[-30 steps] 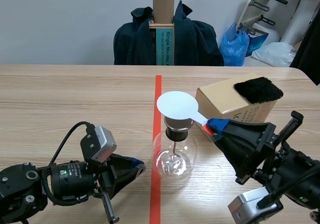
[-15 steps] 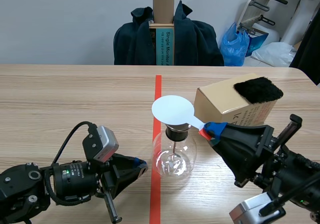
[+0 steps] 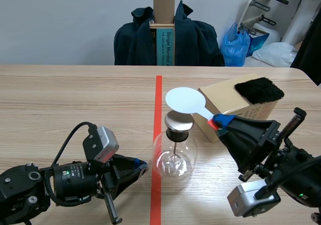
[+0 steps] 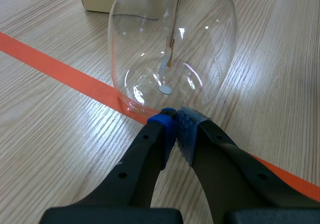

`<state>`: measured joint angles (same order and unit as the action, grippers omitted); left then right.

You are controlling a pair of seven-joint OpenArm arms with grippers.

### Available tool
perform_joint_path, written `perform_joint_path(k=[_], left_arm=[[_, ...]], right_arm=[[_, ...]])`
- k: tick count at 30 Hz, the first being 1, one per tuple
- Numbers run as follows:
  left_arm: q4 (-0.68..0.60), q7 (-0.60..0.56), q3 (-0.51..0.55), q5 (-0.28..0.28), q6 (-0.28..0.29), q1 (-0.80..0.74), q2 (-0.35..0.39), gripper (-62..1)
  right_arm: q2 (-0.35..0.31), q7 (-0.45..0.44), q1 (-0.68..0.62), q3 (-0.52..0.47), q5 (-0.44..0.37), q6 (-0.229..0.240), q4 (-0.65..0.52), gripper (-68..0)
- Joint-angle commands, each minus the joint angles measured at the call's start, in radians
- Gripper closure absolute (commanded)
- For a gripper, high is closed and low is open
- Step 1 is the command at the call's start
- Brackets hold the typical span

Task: Do the electroscope experiment.
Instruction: 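Move the plate toward and away from the electroscope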

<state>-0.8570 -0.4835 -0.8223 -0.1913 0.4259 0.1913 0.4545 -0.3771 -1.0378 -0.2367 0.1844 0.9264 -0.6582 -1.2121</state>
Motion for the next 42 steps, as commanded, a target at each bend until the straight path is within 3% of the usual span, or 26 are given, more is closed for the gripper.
perform_joint_path(k=[1,14,24,30,42], left_arm=[[-0.019,-0.018,0.003,-0.01,0.003,0.003,-0.006,-1.8],[-0.019,-0.018,0.003,-0.01,0.003,0.003,-0.008,-1.8],[-0.019,-0.018,0.003,-0.01,0.003,0.003,-0.009,-1.8],[-0.019,-0.018,0.003,-0.01,0.003,0.003,-0.008,-1.8],[-0.019,-0.018,0.003,-0.01,0.003,0.003,-0.011,-1.8]], right_arm=[[-0.016,0.026,-0.005,-0.015,-0.014,-0.007,-0.023,-0.7],[-0.039,0.188,-0.03,-0.029,-0.014,-0.007,-0.023,-0.7],[-0.047,0.203,-0.032,-0.029,-0.014,-0.007,-0.023,-0.7],[-0.047,0.153,-0.032,-0.029,-0.014,-0.007,-0.023,-0.7],[-0.047,-0.073,-0.032,-0.029,-0.014,-0.008,-0.024,-0.7]])
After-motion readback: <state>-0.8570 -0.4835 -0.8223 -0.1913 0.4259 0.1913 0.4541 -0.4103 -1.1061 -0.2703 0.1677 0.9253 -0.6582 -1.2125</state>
